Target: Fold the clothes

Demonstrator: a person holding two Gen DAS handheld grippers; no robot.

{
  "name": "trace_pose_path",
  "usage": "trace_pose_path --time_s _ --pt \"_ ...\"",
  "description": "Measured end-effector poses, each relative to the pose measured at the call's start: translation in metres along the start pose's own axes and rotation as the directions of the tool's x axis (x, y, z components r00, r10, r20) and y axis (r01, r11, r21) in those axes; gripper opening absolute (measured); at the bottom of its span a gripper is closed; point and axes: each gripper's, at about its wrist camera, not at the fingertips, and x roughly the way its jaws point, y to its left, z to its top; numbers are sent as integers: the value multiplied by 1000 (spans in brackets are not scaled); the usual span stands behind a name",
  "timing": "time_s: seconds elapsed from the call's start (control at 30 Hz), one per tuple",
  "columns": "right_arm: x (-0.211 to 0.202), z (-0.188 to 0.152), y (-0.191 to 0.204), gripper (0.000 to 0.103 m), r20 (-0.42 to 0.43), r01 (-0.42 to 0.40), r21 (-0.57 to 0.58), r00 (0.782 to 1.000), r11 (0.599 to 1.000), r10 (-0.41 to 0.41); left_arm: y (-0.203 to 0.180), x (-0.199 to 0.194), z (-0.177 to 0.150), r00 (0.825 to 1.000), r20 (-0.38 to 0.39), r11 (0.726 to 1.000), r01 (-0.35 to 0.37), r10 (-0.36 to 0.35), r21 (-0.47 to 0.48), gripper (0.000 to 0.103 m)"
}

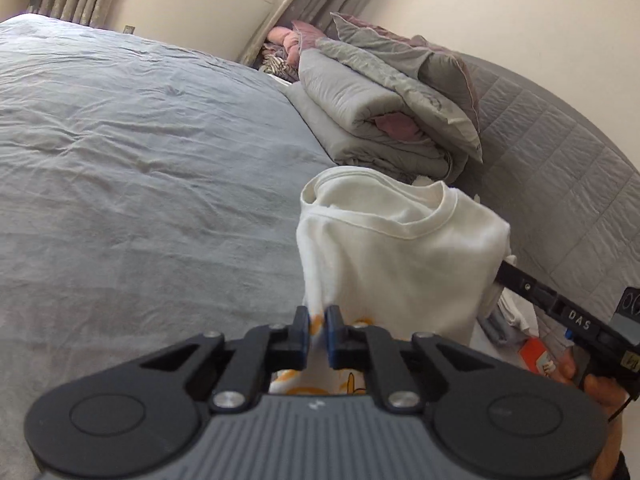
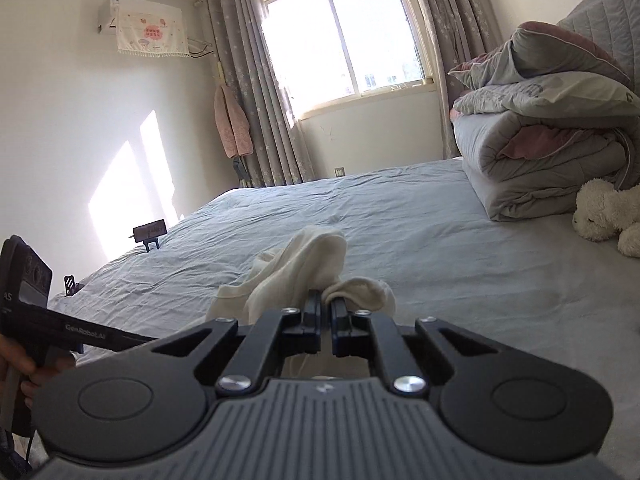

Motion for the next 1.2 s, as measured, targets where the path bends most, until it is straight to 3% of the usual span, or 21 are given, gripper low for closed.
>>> trace_pose_path --time_s 0.1,0.13,0.27,0.33,0.37,0.47,0.5,0.6,0.63,0.67,0.73,0.77,0.87,0.97,1.03,1.2 --pt "-1 11 18 8 98 -89 -54 991 995 94 6 -82 10 985 169 999 -5 13 -48 8" --pt "-2 14 24 8 133 -117 -66 983 991 125 4 -87 8 983 180 999 -23 27 -29 8" --pt "11 18 37 8 136 -78 -109 986 991 92 -5 -104 -2 973 214 994 -97 83 54 13" --pt "35 7 31 8 31 50 -120 998 991 -46 -2 -100 -8 970 212 987 -138 116 88 37" --pt "45 -2 23 9 -33 108 -135 993 985 -114 4 -91 -11 970 200 982 -159 136 102 53" --pt "71 -27 0 12 -206 247 -179 937 952 -282 27 -83 -15 964 205 978 -190 169 88 71" --pt "72 -29 -1 12 -219 239 -166 937 957 -272 34 -83 -13 966 201 981 -180 162 76 79" --pt "73 -32 1 16 -249 203 -123 941 972 -228 59 -94 -2 956 232 982 -189 181 14 83" --pt "73 -34 1 32 -258 191 -108 942 976 -213 66 -97 3 948 250 979 -202 197 -7 84" --pt "73 -35 2 58 -267 179 -93 943 979 -198 75 -100 7 940 261 975 -218 220 -37 86" --pt "74 -37 3 70 -285 156 -63 944 986 -167 93 -102 14 925 268 963 -255 270 -90 87" --pt "74 -39 4 70 -293 144 -47 944 988 -152 102 -101 16 918 265 954 -276 297 -114 87" --pt "75 -42 5 70 -317 110 -1 943 994 -104 129 -80 16 908 148 916 -369 392 -158 87" --pt "89 -53 16 70 -353 4 89 935 996 28 158 -58 5 898 37 884 -424 439 -198 87" --pt "100 -61 29 70 -362 -56 133 927 989 101 170 -49 -2 889 8 867 -444 457 -226 87" --pt "122 -80 63 70 -377 -183 205 892 961 250 160 -25 -15 915 -19 891 -398 404 -219 87"
